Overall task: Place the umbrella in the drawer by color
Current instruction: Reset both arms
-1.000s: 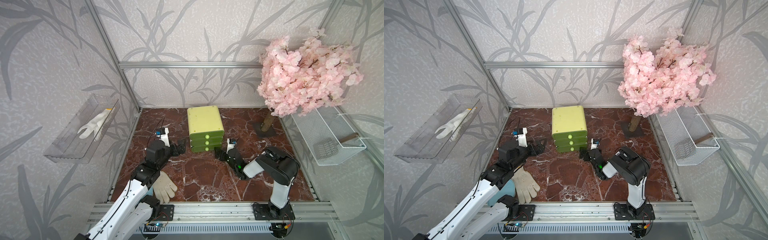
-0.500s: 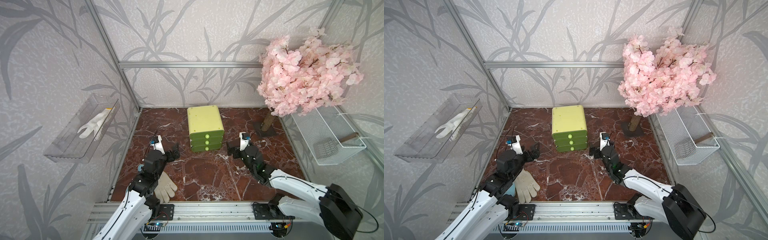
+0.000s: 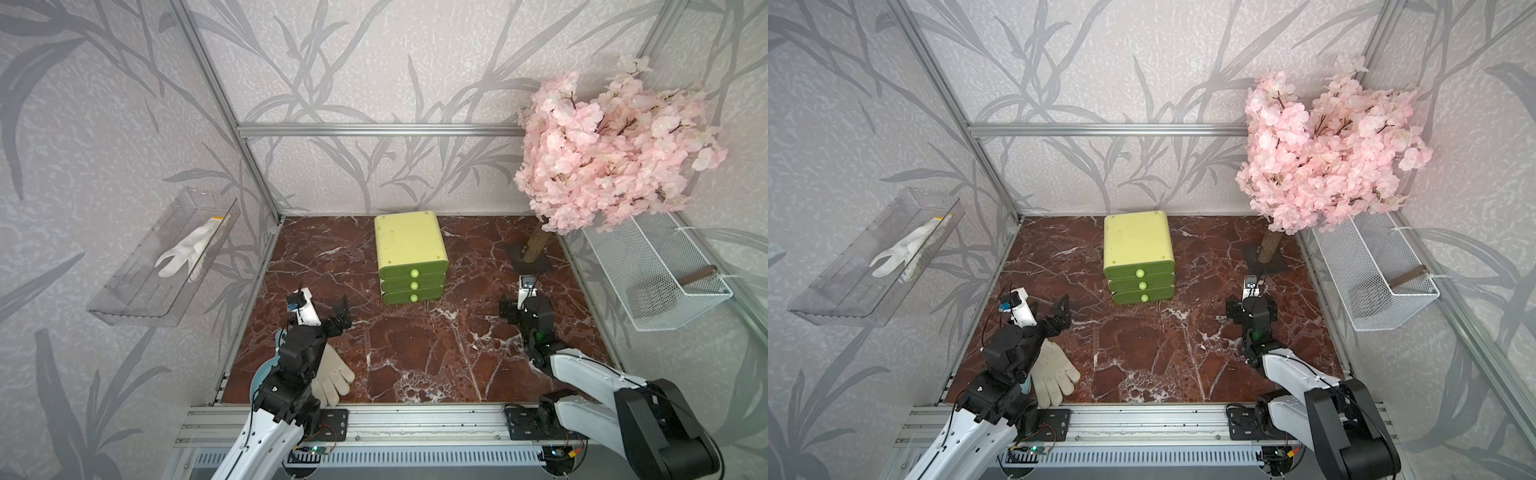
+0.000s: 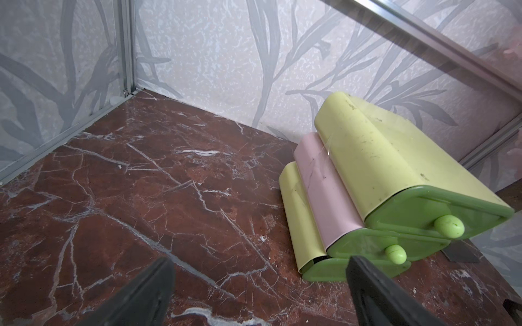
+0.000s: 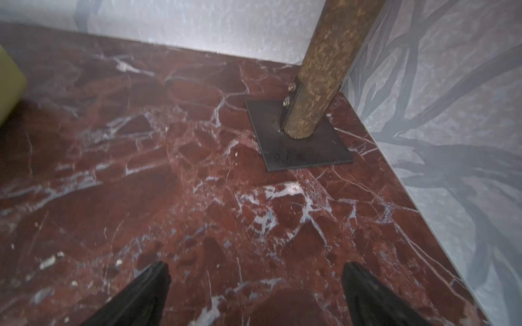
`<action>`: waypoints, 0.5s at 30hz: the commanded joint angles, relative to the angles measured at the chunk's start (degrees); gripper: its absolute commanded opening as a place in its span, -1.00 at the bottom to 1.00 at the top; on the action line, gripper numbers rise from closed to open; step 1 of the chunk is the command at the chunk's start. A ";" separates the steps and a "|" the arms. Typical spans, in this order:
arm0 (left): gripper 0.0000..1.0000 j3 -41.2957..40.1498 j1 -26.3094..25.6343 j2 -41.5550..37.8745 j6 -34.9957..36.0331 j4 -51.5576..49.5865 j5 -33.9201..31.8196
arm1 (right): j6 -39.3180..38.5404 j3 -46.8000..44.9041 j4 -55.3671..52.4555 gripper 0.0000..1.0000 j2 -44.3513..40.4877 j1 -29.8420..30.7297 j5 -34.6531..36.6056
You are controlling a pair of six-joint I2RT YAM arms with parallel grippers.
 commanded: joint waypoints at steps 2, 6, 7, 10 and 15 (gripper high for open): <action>1.00 -1.38 0.23 -2.15 1.06 1.80 -3.19 | 5.17 -2.00 23.11 0.99 8.08 -5.55 -0.97; 1.00 -2.25 0.16 -2.15 1.77 2.72 -4.53 | 3.00 -4.51 32.13 0.98 13.49 -8.85 -3.55; 1.00 -2.68 0.16 -1.88 1.81 3.34 -4.72 | 3.71 -6.17 40.55 0.98 19.38 -10.30 -6.39; 1.00 -3.73 0.26 -0.47 1.80 5.19 -5.82 | -1.26 -3.15 45.74 0.99 27.27 -11.02 -22.29; 1.00 -4.36 0.33 6.50 7.16 15.90 -13.09 | -2.43 5.61 26.15 0.98 24.83 -11.15 -24.87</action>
